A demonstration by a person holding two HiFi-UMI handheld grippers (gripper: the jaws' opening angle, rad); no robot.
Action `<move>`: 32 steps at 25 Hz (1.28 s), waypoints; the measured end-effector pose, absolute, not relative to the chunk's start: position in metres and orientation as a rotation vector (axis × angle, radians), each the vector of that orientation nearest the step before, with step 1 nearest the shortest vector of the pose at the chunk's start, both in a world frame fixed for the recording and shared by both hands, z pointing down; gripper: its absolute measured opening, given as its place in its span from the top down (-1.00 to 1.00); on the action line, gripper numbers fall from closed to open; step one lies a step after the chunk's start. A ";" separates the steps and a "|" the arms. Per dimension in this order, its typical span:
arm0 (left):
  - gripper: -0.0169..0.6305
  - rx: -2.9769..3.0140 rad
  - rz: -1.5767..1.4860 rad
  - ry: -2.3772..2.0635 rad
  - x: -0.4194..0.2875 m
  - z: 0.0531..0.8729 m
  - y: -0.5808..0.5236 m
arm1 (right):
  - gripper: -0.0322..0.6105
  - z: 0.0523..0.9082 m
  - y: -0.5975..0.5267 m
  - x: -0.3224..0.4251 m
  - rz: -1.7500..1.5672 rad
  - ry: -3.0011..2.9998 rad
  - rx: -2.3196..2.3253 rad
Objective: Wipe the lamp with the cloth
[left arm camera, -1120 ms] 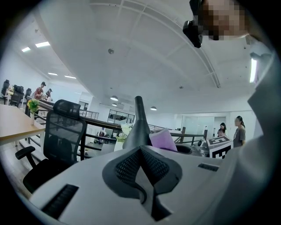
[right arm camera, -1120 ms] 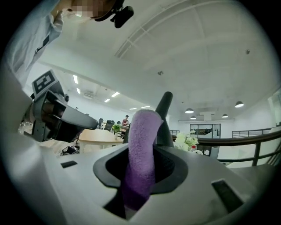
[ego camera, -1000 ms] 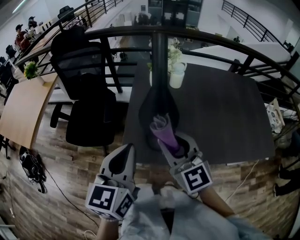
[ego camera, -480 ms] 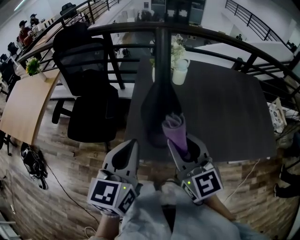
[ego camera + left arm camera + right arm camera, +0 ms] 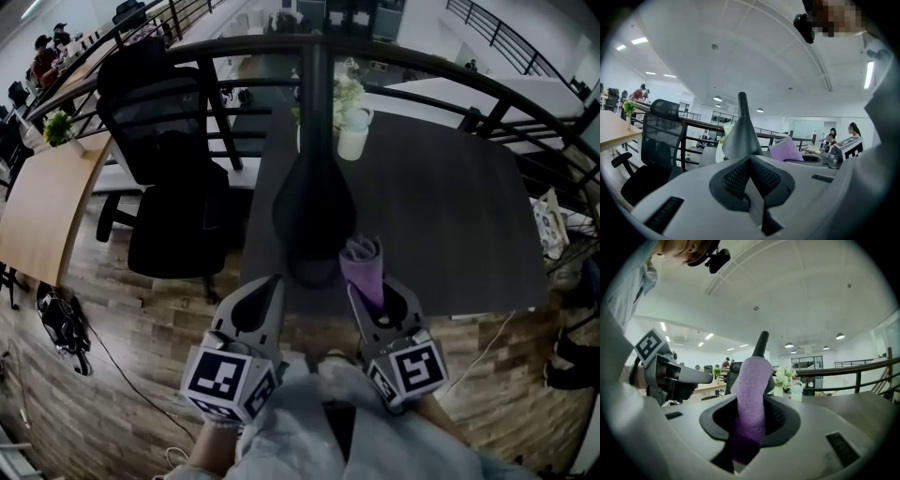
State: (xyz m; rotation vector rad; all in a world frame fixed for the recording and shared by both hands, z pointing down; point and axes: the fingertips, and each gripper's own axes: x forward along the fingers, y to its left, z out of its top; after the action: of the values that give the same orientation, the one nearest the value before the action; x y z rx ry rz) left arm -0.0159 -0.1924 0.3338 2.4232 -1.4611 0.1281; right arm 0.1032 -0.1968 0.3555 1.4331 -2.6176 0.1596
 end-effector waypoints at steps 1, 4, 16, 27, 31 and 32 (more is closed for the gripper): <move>0.91 2.425 0.133 -1.456 -0.014 0.335 -0.193 | 0.52 0.358 -0.196 0.106 0.169 -2.609 1.437; 0.91 2.431 0.149 -1.445 -0.010 0.335 -0.195 | 0.52 0.362 -0.196 0.114 0.203 -2.586 1.452; 0.91 2.427 0.161 -1.433 -0.006 0.338 -0.199 | 0.53 0.361 -0.203 0.123 0.180 -2.564 1.467; 0.91 2.420 0.167 -1.439 -0.008 0.340 -0.200 | 0.53 0.361 -0.205 0.114 0.160 -2.584 1.437; 0.91 2.426 0.167 -1.437 -0.008 0.341 -0.200 | 0.53 0.361 -0.205 0.114 0.165 -2.578 1.437; 0.91 2.426 0.168 -1.436 -0.008 0.341 -0.201 | 0.53 0.361 -0.206 0.113 0.168 -2.576 1.437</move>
State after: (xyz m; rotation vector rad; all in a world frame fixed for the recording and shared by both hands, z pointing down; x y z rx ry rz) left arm -0.0083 -0.2006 0.3409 2.4264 -1.4357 0.1680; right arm 0.1133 -0.2056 0.3611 1.4372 -2.5764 0.1675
